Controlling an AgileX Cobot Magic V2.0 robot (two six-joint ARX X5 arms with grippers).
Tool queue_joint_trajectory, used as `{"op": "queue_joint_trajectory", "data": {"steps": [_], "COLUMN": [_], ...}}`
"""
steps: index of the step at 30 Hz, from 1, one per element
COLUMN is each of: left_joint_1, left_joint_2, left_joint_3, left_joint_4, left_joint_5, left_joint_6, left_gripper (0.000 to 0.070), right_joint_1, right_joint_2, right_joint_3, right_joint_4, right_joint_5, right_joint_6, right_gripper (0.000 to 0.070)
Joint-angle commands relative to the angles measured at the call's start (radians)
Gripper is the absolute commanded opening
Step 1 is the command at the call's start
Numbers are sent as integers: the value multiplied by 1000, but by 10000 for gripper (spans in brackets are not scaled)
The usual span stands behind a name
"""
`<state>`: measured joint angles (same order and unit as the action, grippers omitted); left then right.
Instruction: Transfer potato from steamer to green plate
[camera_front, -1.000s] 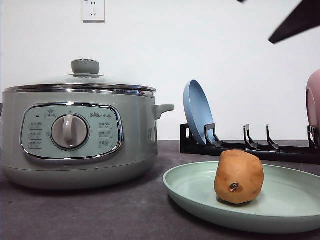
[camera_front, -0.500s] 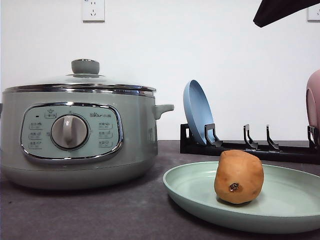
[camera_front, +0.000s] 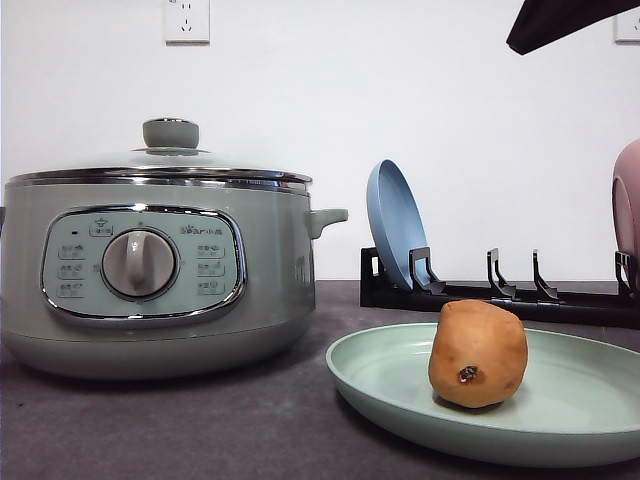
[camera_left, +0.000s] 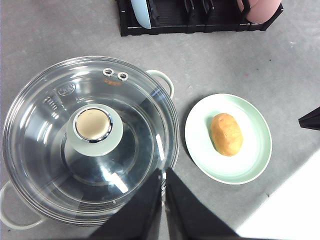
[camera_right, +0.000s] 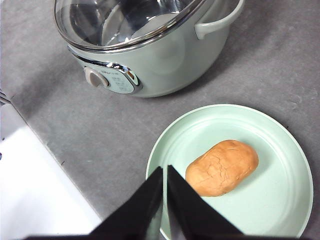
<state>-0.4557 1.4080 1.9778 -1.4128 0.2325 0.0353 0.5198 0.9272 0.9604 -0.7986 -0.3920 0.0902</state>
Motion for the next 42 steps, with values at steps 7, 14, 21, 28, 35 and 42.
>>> {"op": "queue_joint_trajectory", "data": {"steps": [7, 14, 21, 28, 35, 42], "left_joint_1": [50, 239, 412, 495, 517, 517], "left_joint_2": [-97, -347, -663, -952, -1145, -1284], "left_joint_3": [18, -177, -627, -1088, -1406, -1650], "left_joint_4": [140, 543, 906, 1121, 1149, 1151], "left_joint_5": [-3, -4, -150, -219, -219, -248], "left_joint_6": [83, 110, 110, 111, 110, 110], "left_gripper": [2, 2, 2, 2, 2, 2], "right_joint_1": [6, 6, 6, 6, 6, 6], "right_joint_2": [6, 6, 6, 6, 6, 6], "right_joint_3": [18, 18, 18, 18, 18, 18], "right_joint_4": [7, 13, 13, 13, 13, 13], "right_joint_5": [-1, -1, -1, -1, -1, -1], "right_joint_6": [6, 6, 6, 6, 6, 6], "right_gripper": [0, 0, 0, 0, 0, 0]}}
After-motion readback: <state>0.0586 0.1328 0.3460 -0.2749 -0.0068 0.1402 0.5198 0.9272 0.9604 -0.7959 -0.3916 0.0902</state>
